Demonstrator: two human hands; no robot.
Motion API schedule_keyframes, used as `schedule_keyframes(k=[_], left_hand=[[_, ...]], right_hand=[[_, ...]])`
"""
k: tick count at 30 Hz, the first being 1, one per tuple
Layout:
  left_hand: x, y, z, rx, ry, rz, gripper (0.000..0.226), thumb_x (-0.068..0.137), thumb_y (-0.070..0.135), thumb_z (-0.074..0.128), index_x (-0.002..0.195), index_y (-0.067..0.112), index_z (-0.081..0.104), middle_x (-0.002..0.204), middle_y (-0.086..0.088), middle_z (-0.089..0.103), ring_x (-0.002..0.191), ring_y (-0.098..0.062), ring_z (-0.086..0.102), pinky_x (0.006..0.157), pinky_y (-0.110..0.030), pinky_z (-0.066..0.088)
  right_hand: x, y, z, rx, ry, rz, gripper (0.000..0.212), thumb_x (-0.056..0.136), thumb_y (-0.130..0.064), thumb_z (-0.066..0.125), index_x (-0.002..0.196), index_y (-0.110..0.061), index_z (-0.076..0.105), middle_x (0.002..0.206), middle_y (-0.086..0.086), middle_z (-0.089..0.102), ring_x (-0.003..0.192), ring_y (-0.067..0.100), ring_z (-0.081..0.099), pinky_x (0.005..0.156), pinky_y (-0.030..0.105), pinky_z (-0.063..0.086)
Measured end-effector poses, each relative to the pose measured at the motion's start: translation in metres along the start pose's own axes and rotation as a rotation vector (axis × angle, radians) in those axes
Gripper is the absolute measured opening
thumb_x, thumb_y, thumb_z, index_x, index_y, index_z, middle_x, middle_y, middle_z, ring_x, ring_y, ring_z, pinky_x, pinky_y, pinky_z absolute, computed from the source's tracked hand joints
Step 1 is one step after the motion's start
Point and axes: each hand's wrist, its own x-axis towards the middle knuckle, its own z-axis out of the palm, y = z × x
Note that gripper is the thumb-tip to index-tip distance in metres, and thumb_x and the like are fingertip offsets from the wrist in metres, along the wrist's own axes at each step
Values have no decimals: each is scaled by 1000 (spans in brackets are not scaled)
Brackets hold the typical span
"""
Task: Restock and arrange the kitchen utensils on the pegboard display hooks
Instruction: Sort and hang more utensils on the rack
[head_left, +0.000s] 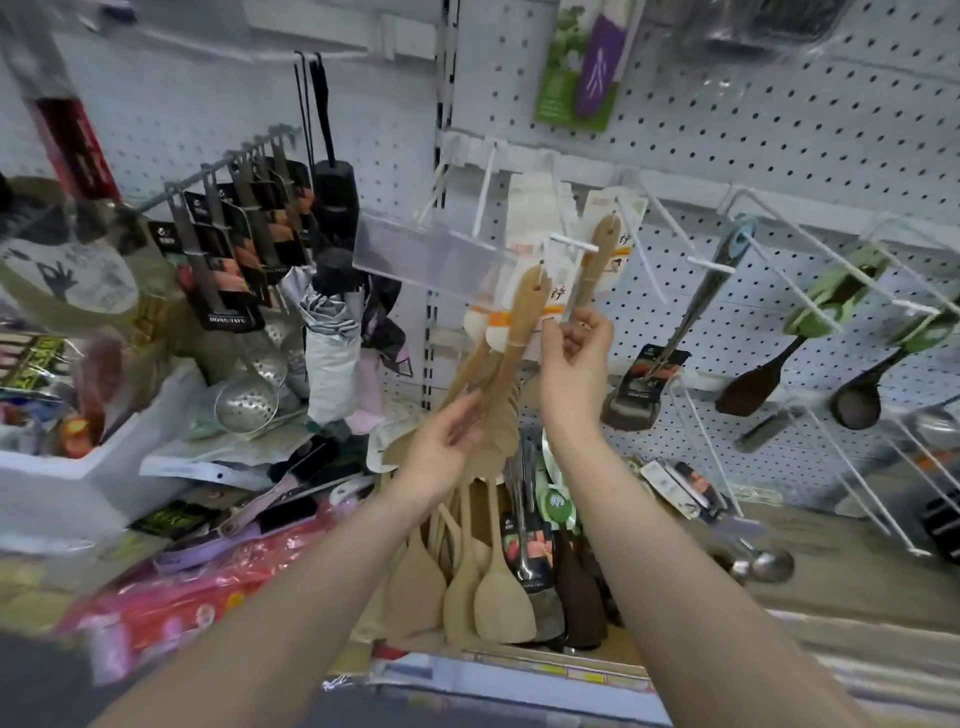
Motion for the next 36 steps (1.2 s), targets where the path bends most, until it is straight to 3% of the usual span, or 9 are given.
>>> schedule_keyframes(k=[3,5,8,11,16,20,23,27,36], left_hand=[[-24,-25,-12,-19,7,-18,38,94,0,54,116,29,62,120,6,65,113,-9,60,102,-30,45],[-44,-42,-20,-51,11,-32,36,93,-6,53,104,26,66,104,-1,69,100,-12,65,96,-31,51],[-69,-70,-37,-1,22,-41,36,91,-10,52,101,20,68,95,-2,71,90,-9,66,89,-26,53],[-84,-107,-56,41,106,-130,36,90,-7,56,99,24,71,96,2,73,93,-14,67,89,-31,54],[-93,-155,-79,110,230,-191,43,88,-10,58,93,31,69,94,18,71,90,3,65,95,-30,51],[-85,-184,-80,213,227,-227,28,90,-1,61,104,20,71,102,11,67,95,-2,64,94,-22,47],[-68,-203,-76,282,185,-254,28,91,9,63,117,15,68,111,7,64,104,-8,59,90,-15,41],[-43,-219,-63,368,141,-245,30,89,32,67,118,25,67,112,6,65,99,-11,60,89,-24,47],[-15,-237,-38,634,-21,-142,43,86,8,62,129,14,60,134,-2,51,115,-19,53,90,-15,33]], right_hand=[[-43,48,-1,-107,-6,86,25,99,-15,52,122,-19,46,103,-7,56,89,-4,54,71,3,41],[-73,77,-1,-181,-36,132,22,97,-9,53,115,-20,50,101,-4,58,87,-1,55,79,13,46],[-117,113,0,-307,-89,96,21,93,-3,53,102,-23,55,91,-1,60,84,14,59,79,27,47],[-149,142,1,-419,-186,7,25,90,2,56,91,-22,59,84,-1,63,78,17,59,70,22,41],[-173,190,9,-559,-346,90,21,89,-3,57,104,-15,65,95,0,68,88,20,65,75,32,51],[-168,228,9,-724,-382,220,22,88,-9,60,109,-14,62,98,9,66,90,30,63,72,35,47],[-147,251,11,-904,-424,277,36,89,-20,63,122,-8,54,114,16,58,108,35,56,86,38,44],[-123,272,18,-1178,-471,339,64,88,-49,62,131,-7,41,129,19,51,122,38,47,100,41,39],[-116,297,40,-1183,-514,327,68,83,-40,68,133,-15,30,115,14,55,104,34,59,88,40,46]])
